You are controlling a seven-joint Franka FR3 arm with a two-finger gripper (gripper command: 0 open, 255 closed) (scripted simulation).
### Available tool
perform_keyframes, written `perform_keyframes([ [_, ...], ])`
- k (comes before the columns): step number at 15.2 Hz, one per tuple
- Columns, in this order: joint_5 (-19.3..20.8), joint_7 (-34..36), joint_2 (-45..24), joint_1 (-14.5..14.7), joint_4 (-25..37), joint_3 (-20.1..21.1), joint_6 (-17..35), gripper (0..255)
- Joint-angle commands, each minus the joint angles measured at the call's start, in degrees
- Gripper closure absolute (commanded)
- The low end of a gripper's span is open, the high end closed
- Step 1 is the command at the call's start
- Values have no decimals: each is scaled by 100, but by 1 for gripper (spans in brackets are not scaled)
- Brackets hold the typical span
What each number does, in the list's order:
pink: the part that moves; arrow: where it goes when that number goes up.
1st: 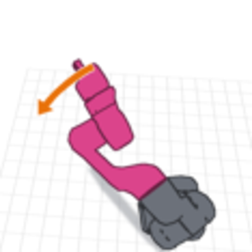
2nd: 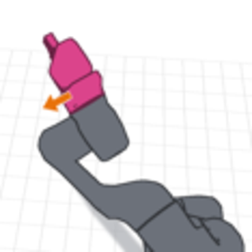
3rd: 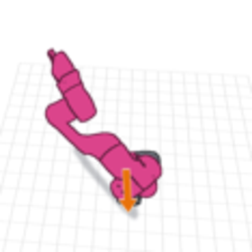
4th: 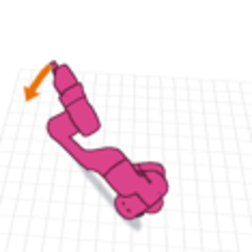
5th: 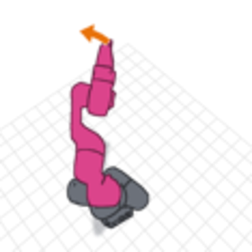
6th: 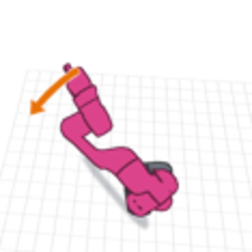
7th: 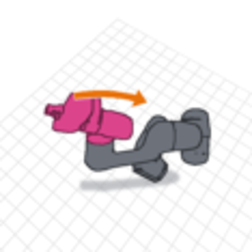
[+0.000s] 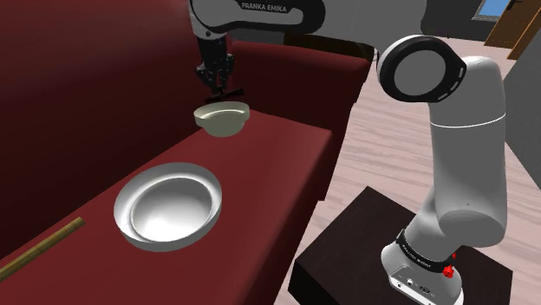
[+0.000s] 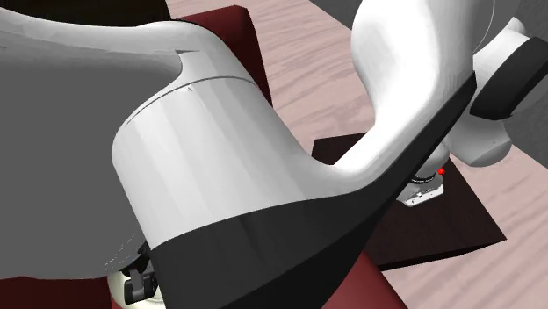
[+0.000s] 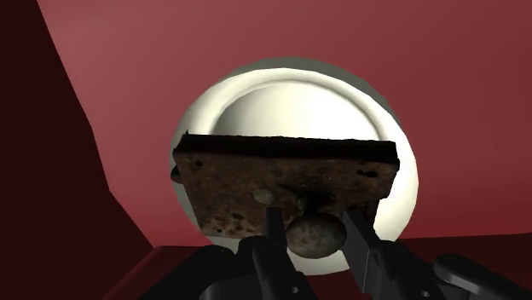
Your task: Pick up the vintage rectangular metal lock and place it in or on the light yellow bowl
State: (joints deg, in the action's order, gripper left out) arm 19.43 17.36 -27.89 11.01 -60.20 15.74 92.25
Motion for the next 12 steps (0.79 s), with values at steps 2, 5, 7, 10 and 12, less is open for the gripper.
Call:
perform_keyframes([
  [2, -17, 58, 90, -56, -380, 6, 288, 255],
  [5, -28, 118, 170, -107, -755, 9, 575, 255],
  [7, -28, 118, 171, -107, -756, 9, 576, 255],
  [10, -28, 118, 170, -106, -755, 9, 575, 255],
  [12, -28, 118, 170, -106, -755, 9, 575, 255],
])
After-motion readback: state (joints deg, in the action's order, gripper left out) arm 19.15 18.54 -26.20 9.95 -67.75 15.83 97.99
